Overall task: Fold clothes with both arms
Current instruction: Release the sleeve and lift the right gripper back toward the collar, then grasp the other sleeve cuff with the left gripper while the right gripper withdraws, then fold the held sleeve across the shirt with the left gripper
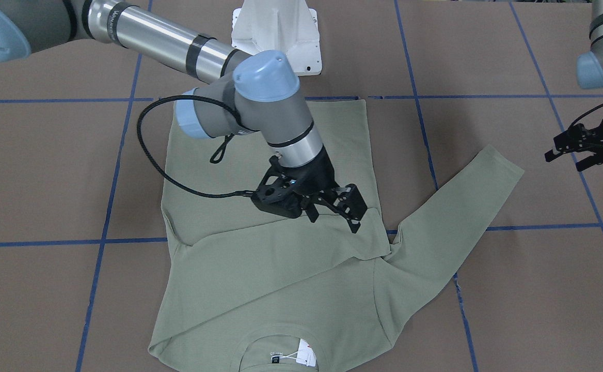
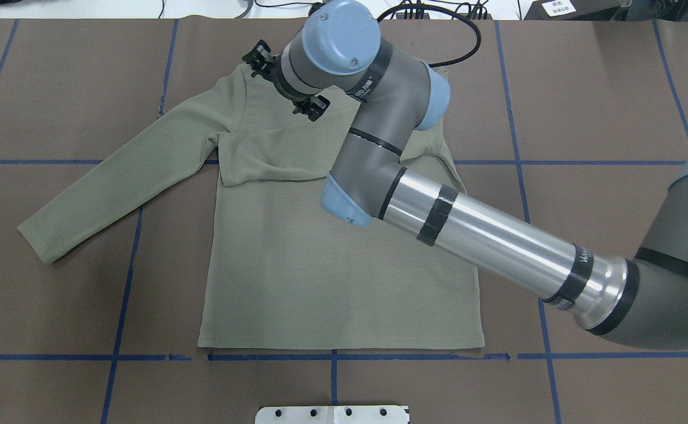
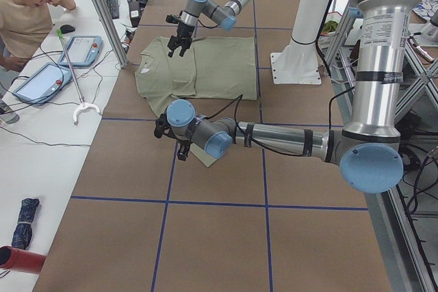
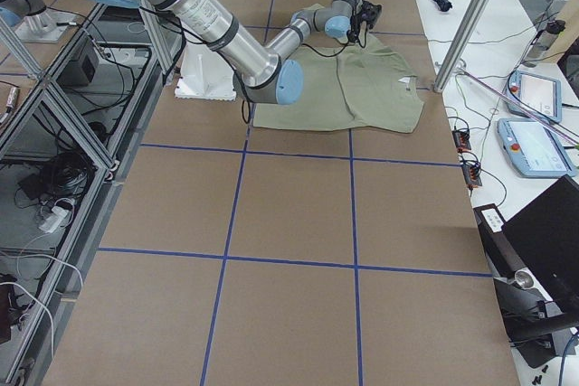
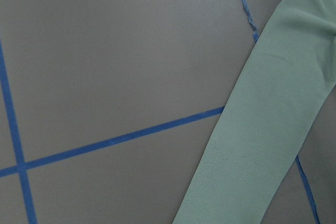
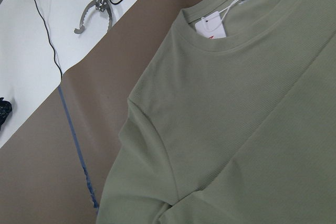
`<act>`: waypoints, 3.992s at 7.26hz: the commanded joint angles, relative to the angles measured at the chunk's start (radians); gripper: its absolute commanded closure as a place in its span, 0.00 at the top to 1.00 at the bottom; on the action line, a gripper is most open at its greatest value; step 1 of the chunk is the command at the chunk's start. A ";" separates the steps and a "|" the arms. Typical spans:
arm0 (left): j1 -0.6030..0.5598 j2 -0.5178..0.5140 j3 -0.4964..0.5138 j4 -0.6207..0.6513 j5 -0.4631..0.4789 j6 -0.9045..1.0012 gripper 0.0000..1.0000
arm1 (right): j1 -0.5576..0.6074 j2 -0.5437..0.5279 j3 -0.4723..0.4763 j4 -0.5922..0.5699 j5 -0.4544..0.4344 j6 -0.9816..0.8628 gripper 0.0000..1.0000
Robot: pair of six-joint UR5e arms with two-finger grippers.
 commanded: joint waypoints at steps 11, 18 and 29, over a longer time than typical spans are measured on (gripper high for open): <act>0.166 -0.020 0.136 -0.074 0.057 -0.040 0.79 | 0.219 -0.377 0.310 0.008 0.311 -0.143 1.00; 0.167 -0.027 0.167 -0.100 0.069 -0.034 0.46 | 0.219 -0.399 0.357 0.007 0.311 -0.138 1.00; 0.194 -0.561 -0.042 -0.096 0.037 -0.896 0.00 | 0.386 -0.705 0.466 0.010 0.422 -0.484 1.00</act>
